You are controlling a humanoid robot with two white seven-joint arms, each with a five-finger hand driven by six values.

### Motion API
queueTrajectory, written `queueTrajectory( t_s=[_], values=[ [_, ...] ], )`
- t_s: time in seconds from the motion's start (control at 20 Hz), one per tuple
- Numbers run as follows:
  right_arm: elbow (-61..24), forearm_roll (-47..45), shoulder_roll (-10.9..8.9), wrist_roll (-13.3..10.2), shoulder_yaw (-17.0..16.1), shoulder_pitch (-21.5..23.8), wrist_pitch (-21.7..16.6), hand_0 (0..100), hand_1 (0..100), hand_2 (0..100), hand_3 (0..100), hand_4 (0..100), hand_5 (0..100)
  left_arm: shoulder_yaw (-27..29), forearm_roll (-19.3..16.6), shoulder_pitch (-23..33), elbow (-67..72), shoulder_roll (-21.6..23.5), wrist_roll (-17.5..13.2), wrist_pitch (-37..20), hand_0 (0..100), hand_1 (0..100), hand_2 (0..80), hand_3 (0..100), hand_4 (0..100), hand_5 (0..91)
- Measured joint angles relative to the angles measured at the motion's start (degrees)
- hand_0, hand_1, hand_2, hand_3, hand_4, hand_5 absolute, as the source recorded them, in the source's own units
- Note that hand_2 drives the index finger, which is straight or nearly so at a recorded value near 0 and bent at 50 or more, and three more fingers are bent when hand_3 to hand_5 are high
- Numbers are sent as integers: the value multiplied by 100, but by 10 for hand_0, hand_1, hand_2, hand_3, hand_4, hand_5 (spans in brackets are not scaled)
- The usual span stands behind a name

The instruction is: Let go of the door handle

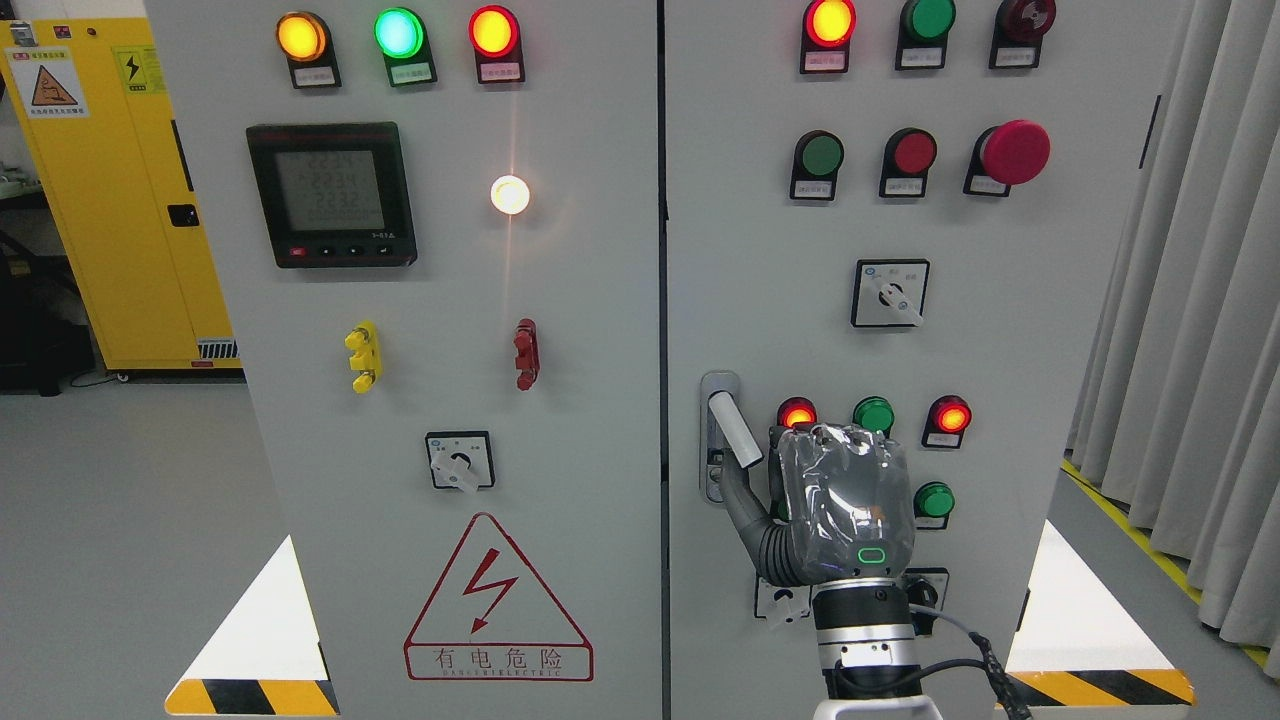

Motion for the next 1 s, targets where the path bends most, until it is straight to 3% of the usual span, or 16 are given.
queueTrajectory(
  t_s=[1.0],
  values=[
    [-62,-30,-1,-43,-79,76,4,601,392,905,1000,1000,1000,0,2,0,0,-4,0,0,120,556,0,0,0,0]
  ],
)
